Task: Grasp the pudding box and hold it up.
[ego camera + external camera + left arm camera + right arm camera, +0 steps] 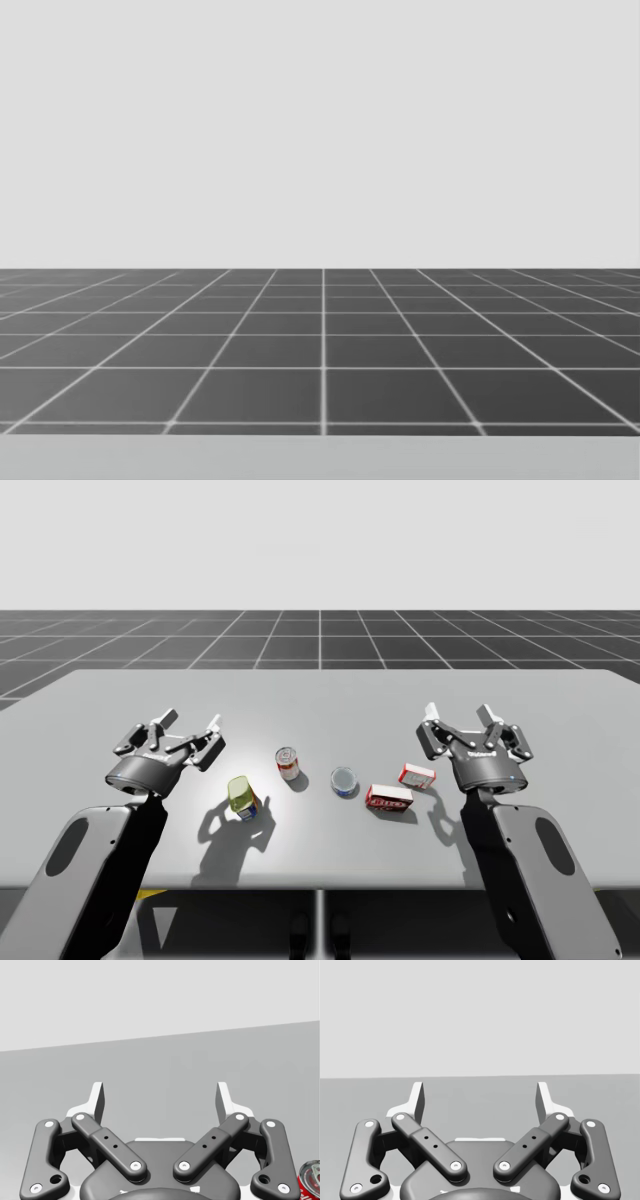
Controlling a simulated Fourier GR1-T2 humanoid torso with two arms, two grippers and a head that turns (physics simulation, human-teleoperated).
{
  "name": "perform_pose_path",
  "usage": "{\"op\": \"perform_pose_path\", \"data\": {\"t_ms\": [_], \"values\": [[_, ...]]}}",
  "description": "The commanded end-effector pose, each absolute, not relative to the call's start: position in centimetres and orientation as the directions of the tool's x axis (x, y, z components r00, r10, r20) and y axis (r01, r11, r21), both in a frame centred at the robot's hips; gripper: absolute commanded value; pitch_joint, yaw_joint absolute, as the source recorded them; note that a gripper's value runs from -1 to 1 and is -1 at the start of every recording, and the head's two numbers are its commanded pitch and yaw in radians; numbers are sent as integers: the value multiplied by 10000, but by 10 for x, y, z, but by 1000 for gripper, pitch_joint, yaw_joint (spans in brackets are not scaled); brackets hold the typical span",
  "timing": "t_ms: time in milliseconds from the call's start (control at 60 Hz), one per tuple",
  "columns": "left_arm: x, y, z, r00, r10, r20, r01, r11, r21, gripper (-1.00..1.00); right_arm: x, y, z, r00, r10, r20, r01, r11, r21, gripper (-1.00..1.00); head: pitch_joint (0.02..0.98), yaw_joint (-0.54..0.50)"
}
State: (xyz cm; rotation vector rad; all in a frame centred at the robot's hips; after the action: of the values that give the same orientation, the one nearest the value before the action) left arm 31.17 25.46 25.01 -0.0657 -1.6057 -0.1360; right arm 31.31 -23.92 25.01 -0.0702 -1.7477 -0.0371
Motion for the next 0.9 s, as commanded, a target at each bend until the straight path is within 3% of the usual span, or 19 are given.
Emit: {"op": "perform_pose_path", "data": {"t_ms": [17, 100, 267, 633, 900], "values": [[312, 255, 250, -405, -437, 9982, 1258, 9909, 485, -1000, 311, -237, 251, -1842, -54, 9829, 623, 9979, 171, -1000, 83, 7], [312, 255, 250, -403, -438, 9982, 1246, 9910, 485, -1000, 312, -238, 253, -1616, -445, 9858, 155, 9987, 476, -1000, 94, 6], [312, 256, 250, -389, -448, 9982, 1229, 9912, 492, -1000, 312, -239, 253, -1538, -261, 9878, 117, 9995, 282, -1000, 178, 3], [313, 258, 249, -377, -564, 9977, 1193, 9910, 606, -1000, 313, -239, 255, -1493, -273, 9884, 176, 9994, 302, -1000, 570, -20], [314, 258, 250, -358, -613, 9975, 1234, 9902, 653, -1000, 313, -241, 256, -1512, -298, 9880, 247, 9991, 339, -1000, 776, -117]]}}
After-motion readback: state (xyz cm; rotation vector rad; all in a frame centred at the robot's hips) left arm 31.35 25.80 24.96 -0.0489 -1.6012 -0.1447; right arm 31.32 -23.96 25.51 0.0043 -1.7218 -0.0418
